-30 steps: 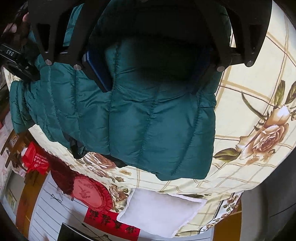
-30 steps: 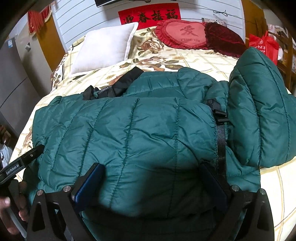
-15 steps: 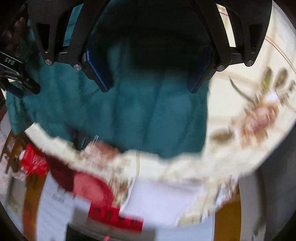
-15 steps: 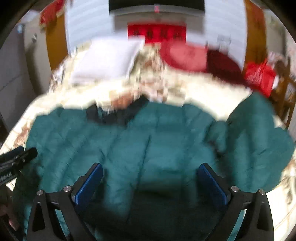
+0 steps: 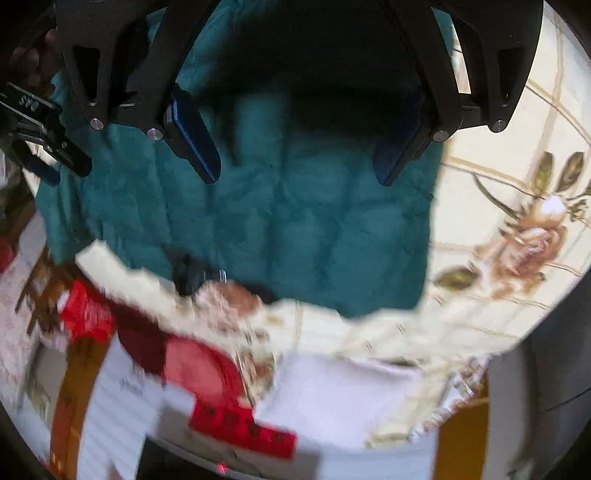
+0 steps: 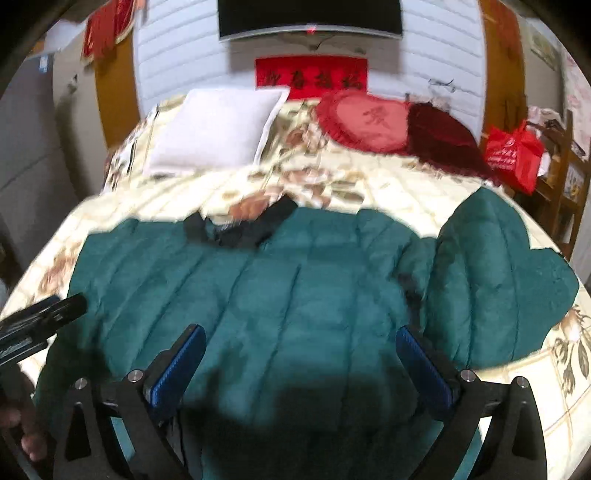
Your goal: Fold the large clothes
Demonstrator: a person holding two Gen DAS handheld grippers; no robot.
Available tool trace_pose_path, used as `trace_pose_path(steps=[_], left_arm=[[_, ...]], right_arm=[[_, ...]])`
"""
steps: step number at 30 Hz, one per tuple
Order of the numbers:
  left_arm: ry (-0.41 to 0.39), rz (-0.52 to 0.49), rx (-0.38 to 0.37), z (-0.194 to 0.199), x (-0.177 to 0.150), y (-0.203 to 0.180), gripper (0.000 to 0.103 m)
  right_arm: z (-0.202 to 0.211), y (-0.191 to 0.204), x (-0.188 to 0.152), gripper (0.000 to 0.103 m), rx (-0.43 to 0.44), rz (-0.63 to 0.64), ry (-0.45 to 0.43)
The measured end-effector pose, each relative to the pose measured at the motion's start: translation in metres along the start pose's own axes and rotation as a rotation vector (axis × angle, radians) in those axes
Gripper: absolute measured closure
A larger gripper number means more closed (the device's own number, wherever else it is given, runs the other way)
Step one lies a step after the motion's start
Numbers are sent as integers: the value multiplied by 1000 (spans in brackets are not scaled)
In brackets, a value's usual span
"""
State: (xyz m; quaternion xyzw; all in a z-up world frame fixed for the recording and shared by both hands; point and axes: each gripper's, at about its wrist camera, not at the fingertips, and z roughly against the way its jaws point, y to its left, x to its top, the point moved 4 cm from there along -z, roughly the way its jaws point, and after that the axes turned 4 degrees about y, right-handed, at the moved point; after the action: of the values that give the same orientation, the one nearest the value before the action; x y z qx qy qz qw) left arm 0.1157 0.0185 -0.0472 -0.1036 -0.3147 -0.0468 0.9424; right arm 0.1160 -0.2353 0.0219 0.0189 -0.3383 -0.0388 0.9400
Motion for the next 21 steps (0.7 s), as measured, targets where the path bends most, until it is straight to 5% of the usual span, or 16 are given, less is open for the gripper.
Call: trace_pose_path(steps=[4,11,17,21], left_arm=[[45,6,27,-11,-5,-1,17],[-63,9,9,60,-28,-16,17],[-235,-84,1,114,-76,-37,17],[-166,-106,-13,93,-74,-49,17]], right_arm=[[-33,-8,-22,1,5,-36,166],[62,-65,-19,1,23,-234,0],[129,-212,-38,1,-183,-306,-10],[148,-313,-52,1,-207,-476,14]])
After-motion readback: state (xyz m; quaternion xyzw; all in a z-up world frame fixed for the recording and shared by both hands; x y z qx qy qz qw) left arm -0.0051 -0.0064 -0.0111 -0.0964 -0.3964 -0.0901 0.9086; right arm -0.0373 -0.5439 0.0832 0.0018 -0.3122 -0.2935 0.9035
